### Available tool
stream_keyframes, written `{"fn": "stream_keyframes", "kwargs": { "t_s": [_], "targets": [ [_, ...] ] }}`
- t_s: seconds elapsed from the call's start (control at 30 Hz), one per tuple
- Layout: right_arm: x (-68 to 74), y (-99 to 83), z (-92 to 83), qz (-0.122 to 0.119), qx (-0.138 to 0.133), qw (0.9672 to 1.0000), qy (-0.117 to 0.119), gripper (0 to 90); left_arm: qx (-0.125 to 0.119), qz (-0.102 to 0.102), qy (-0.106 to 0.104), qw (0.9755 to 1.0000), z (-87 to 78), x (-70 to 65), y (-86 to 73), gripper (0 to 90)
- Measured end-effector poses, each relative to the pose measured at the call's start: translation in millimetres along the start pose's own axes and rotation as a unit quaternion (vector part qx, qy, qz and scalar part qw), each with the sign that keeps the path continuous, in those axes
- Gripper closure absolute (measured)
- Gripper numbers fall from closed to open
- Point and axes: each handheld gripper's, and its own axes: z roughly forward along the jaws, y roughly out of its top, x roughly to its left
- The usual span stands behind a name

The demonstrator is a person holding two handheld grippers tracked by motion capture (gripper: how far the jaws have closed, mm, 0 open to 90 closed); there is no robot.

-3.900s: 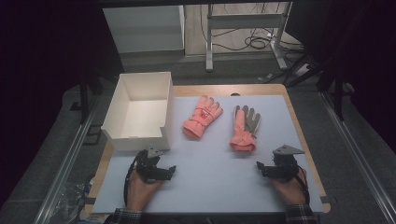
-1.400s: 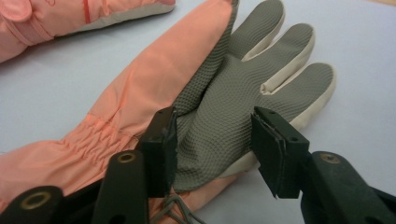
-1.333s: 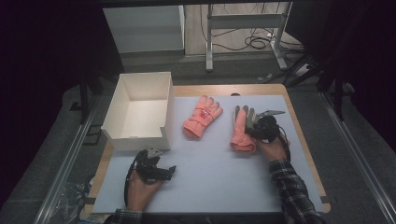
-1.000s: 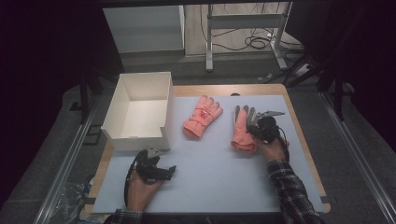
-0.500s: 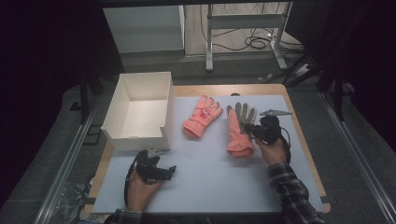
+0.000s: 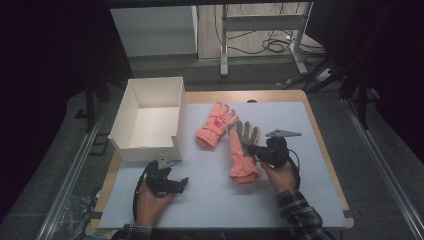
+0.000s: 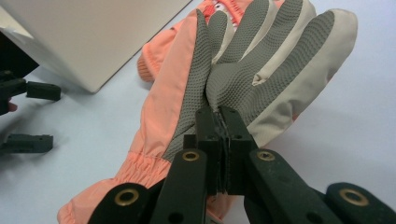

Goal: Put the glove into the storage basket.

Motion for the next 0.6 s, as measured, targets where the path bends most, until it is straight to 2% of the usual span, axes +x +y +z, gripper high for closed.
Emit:
{"fn": "stream_keyframes", "kwargs": {
  "t_s": [0.13, 0.27, 0.37, 0.4, 0.43, 0.6],
  "targets": [
    [1.8, -8.5, 10.1, -0.004, 0.012, 0.9999, -0.006, 87.4, 0.000, 0.000, 0.000, 1.0000, 0.0, 0.0, 0.0, 0.4],
    [-2.9, -17.5, 17.2, 0.001, 0.028, 0.9995, -0.014, 85.5, 0.000, 0.000, 0.000, 1.0000, 0.0, 0.0, 0.0, 0.4],
    [-4.4, -19.1, 15.2, -0.010, 0.031, 0.9992, -0.024, 80.1, -0.001, 0.000, 0.001, 1.0000, 0.1, -0.1, -0.1, 0.4],
    [-3.8, -18.4, 14.0, -0.014, 0.031, 0.9990, -0.027, 75.9, -0.001, 0.000, 0.001, 1.0000, 0.1, 0.0, -0.1, 0.4],
    [-3.8, -18.4, 14.0, -0.014, 0.031, 0.9990, -0.027, 75.9, -0.001, 0.000, 0.001, 1.0000, 0.1, -0.1, -0.1, 0.4],
    [-2.1, -9.6, 5.5, -0.039, 0.022, 0.9983, -0.037, 66.8, -0.001, 0.000, 0.001, 1.0000, 0.1, -0.1, -0.1, 0.4]
  ]
}}
